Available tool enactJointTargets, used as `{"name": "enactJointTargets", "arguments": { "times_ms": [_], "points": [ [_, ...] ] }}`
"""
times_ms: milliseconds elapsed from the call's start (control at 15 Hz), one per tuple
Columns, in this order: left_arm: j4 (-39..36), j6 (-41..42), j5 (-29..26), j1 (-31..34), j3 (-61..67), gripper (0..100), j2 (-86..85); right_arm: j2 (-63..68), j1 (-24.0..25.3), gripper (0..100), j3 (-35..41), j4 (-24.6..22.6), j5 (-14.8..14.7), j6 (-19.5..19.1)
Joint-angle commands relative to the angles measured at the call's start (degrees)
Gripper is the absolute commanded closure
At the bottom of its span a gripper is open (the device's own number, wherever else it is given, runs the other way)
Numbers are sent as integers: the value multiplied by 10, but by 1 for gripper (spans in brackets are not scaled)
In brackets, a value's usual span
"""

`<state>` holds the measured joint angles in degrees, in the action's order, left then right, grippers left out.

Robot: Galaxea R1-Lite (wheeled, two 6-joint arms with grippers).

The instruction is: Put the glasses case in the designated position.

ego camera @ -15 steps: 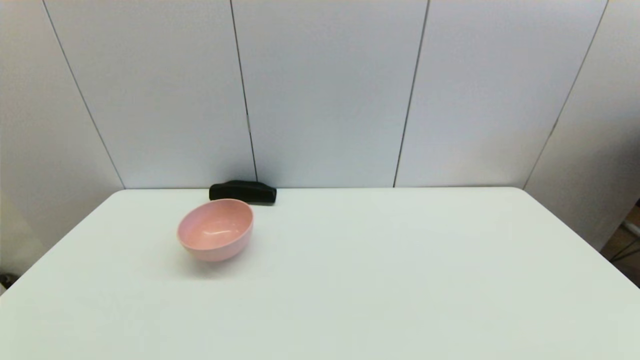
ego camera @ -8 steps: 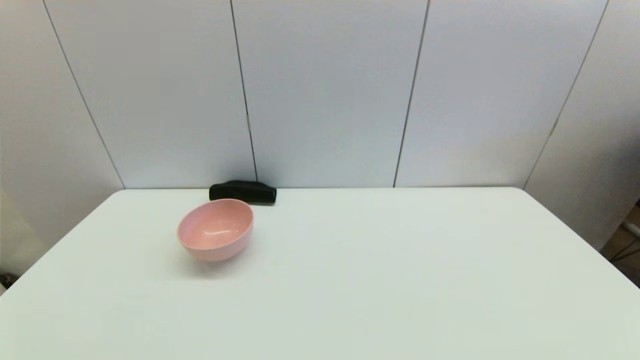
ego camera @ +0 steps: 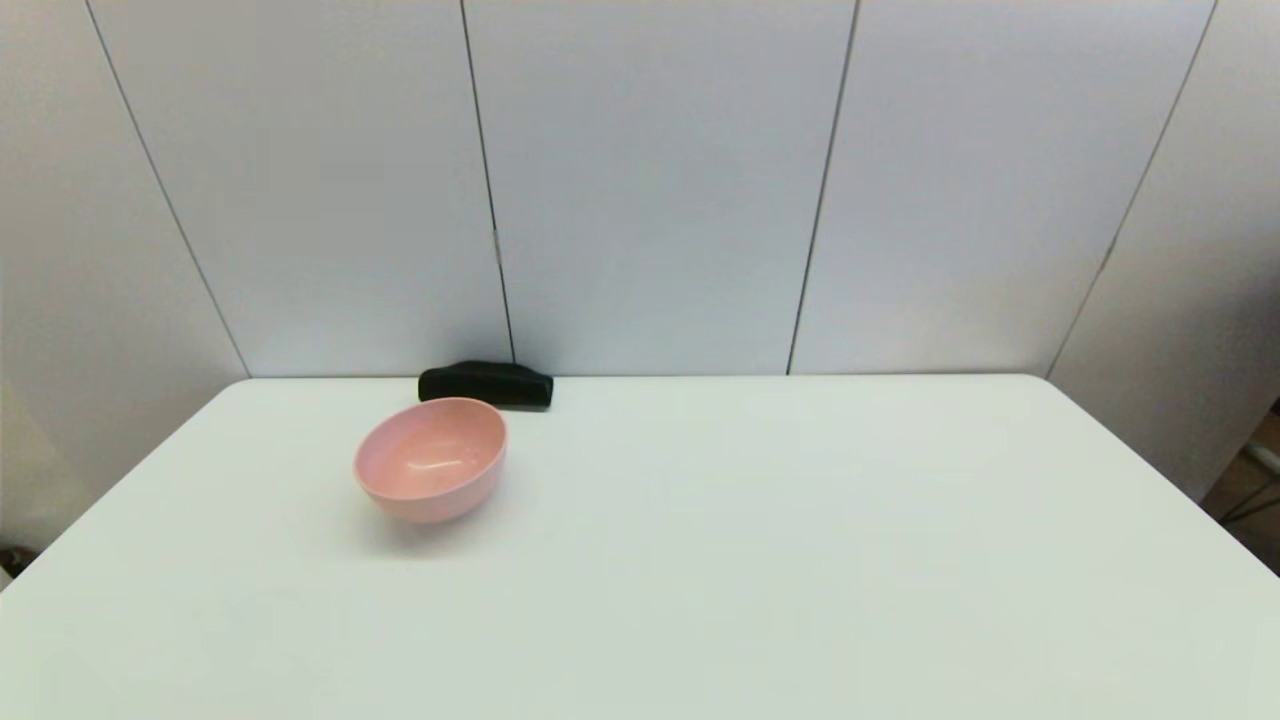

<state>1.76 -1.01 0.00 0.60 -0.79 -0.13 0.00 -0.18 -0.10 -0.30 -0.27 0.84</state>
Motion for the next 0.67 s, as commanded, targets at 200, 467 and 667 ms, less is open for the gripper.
{"name": "enactJointTargets", "arguments": {
  "times_ms": [200, 467, 667],
  "points": [
    [0, 0, 0, 0, 0, 0, 1, 1, 0, 0, 0, 0, -1, 4],
    [0, 0, 0, 0, 0, 0, 1, 0, -1, 0, 0, 0, 0, 1],
    [0, 0, 0, 0, 0, 0, 1, 0, 0, 0, 1, 0, -1, 1]
  ]
}}
